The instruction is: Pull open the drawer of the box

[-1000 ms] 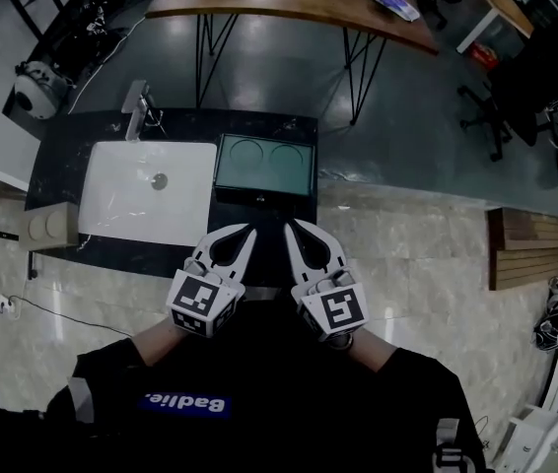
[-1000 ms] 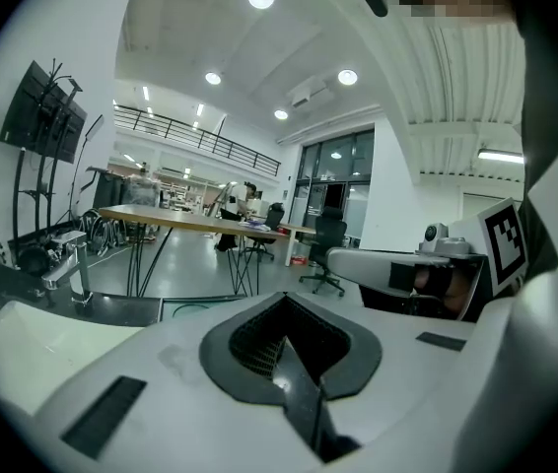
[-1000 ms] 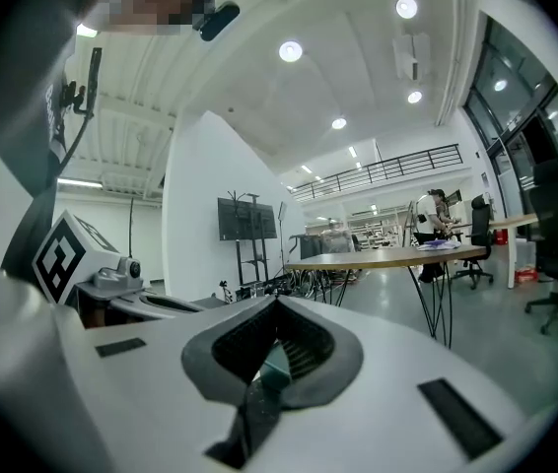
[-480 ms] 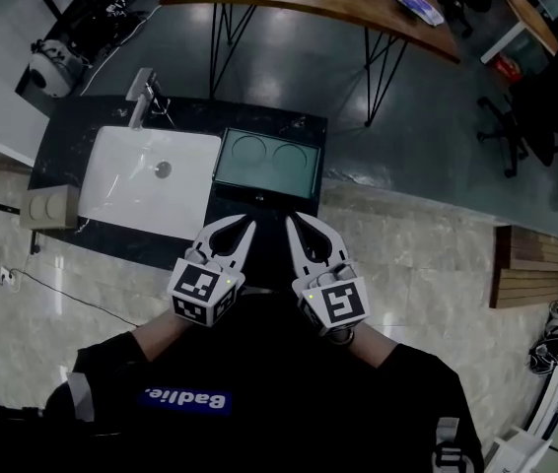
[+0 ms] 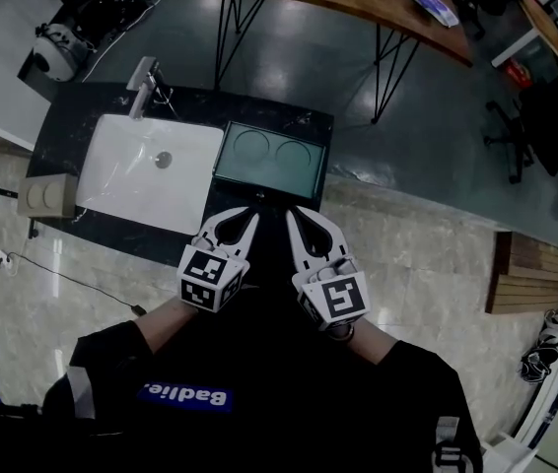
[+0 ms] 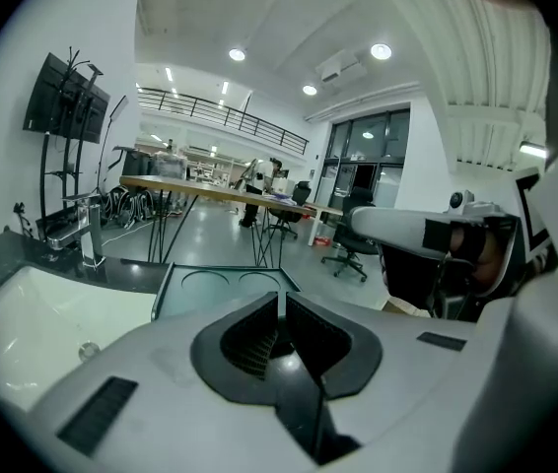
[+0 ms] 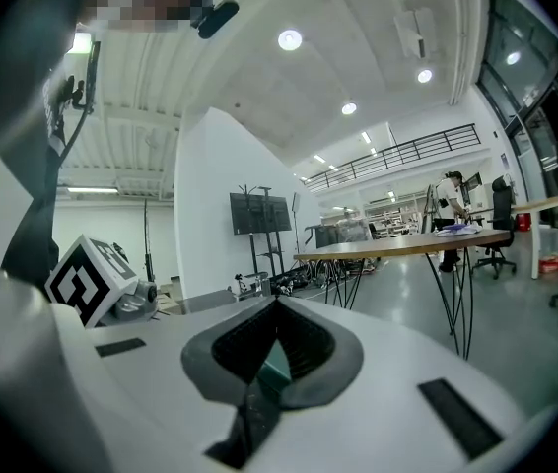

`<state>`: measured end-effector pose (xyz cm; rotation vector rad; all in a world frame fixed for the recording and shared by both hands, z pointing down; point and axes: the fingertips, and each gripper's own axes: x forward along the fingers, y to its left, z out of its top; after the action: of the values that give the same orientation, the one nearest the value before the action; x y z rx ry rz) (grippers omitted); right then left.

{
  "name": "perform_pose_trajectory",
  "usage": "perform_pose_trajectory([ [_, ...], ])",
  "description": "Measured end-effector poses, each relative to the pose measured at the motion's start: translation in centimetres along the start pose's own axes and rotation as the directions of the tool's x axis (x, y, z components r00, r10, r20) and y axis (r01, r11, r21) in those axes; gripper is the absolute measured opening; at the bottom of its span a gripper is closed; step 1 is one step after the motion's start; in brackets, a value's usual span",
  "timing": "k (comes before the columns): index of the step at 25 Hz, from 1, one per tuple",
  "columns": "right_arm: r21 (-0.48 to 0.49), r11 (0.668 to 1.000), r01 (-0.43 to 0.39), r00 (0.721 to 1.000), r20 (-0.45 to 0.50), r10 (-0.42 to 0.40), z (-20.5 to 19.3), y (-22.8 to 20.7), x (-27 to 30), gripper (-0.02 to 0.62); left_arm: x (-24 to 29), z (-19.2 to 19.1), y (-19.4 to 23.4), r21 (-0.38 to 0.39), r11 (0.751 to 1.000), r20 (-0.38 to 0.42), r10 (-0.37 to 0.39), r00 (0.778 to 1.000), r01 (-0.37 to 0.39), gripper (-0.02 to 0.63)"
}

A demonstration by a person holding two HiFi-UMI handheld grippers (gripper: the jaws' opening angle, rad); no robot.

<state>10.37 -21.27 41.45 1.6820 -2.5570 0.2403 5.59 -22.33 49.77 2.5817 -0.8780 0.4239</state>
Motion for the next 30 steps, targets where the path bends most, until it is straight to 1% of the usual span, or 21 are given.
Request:
perform_pose_trajectory([
  [3,0.013,1.000,-0.010,1.000,-0.028,0.010,-0.3,0.0,0.2,0.000,0.8,-0.9,0.3,-0.013,1.000,-0.022,0.003,1.000,-0.003,0.003],
  [8,0.008,1.000,-0.011,0.999,-0.038,0.011,-0.6,-0.5,0.7,0.000,2.0,-1.7,0.9,-0.028,1.000,-0.045,0.013,0.999,-0.014,0.003],
  [9,0.009,1.000,-0.011,1.000,-0.028,0.011,-0.8,-0.7,0.7,0.000,2.2,-1.9,1.0,-0.026,1.000,-0.051,0.016,0.999,-0.017,0.003],
  [11,0.008,1.000,-0.009,1.000,-0.015,0.009,-1.0,-0.9,0.8,-0.001,2.6,-2.7,1.2,-0.018,1.000,-0.074,0.014,0.997,-0.016,0.003],
  [19,0.015,1.000,-0.009,1.000,-0.026,0.009,-1.6,-1.6,1.3,0.000,4.4,-4.3,1.8,0.017,0.999,-0.126,0.032,0.991,-0.030,0.006],
  [20,0.016,1.000,-0.009,1.000,-0.029,0.009,-1.6,-1.6,1.3,0.000,4.6,-4.6,1.9,0.020,0.999,-0.136,0.033,0.990,-0.031,0.034],
  [24,0.045,0.999,-0.010,0.996,-0.083,0.014,-2.0,-1.8,1.7,0.000,5.6,-5.9,2.4,0.049,0.998,-0.184,0.041,0.982,-0.033,0.042],
  [28,0.014,1.000,-0.009,0.998,-0.062,0.010,-2.7,-2.3,1.9,0.000,6.7,-7.1,3.1,0.068,0.996,-0.216,0.066,0.974,-0.053,0.046],
  [30,0.026,1.000,-0.014,0.996,-0.091,0.016,-3.0,-2.3,2.0,0.000,7.3,-7.7,3.6,0.061,0.996,-0.230,0.081,0.970,-0.068,0.046],
])
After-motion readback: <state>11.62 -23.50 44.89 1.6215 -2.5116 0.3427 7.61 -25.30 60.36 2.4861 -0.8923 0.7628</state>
